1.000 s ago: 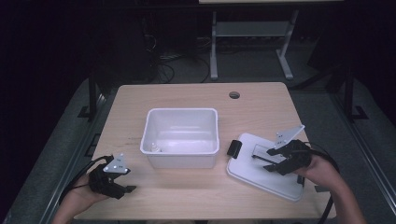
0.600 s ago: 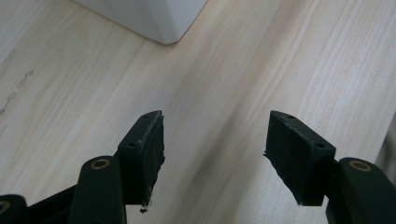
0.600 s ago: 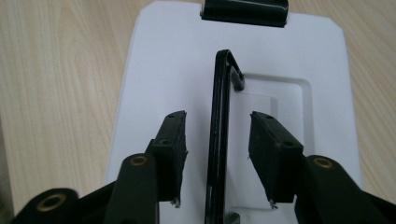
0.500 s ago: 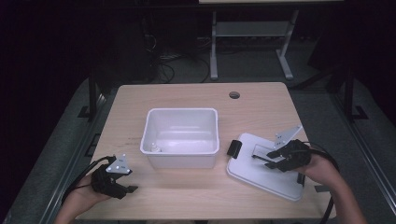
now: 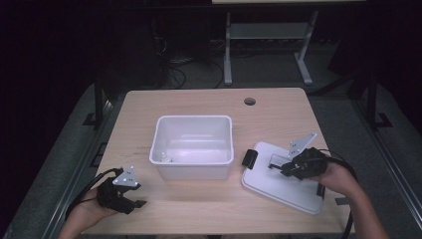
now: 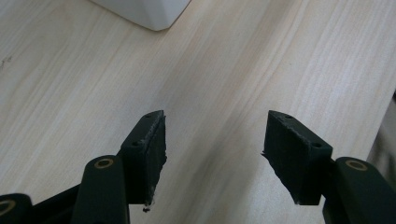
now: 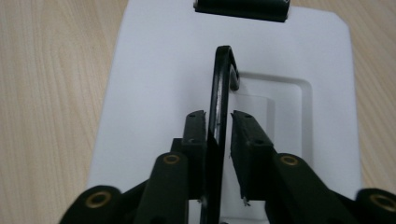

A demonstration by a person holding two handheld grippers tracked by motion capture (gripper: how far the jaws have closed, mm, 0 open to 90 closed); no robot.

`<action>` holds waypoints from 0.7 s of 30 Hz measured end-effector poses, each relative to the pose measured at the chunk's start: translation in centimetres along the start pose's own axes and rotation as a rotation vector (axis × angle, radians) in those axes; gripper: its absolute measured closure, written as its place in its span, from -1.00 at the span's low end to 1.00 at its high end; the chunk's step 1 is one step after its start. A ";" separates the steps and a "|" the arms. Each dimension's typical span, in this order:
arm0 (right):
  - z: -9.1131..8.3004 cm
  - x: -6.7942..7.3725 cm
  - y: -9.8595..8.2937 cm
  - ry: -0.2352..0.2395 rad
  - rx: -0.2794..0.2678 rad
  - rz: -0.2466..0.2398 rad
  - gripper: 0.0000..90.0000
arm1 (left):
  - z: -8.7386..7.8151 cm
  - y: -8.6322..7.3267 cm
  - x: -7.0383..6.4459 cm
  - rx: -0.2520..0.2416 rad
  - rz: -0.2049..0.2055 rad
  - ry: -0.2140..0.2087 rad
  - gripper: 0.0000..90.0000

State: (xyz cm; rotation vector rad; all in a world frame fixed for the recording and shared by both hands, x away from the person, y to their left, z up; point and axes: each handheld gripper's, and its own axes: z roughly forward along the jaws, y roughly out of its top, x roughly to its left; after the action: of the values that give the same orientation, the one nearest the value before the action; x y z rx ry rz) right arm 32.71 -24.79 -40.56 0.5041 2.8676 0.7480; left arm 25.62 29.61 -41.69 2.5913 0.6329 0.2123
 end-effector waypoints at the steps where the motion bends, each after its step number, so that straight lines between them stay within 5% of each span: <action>1: 0.0 0.0 0.0 0.001 -0.002 -0.001 0.73 | 0.0 0.0 0.0 0.000 0.000 0.000 -0.14; 21: -0.3 -0.9 -0.3 -0.018 -0.005 0.000 0.86 | 0.7 0.0 0.1 -0.024 0.002 0.015 -0.18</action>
State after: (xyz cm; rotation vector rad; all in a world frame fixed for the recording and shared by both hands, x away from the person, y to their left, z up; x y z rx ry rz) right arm 33.41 -25.43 -40.41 0.5077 2.8484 0.7462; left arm 25.93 29.38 -42.31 2.5693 0.6293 0.2394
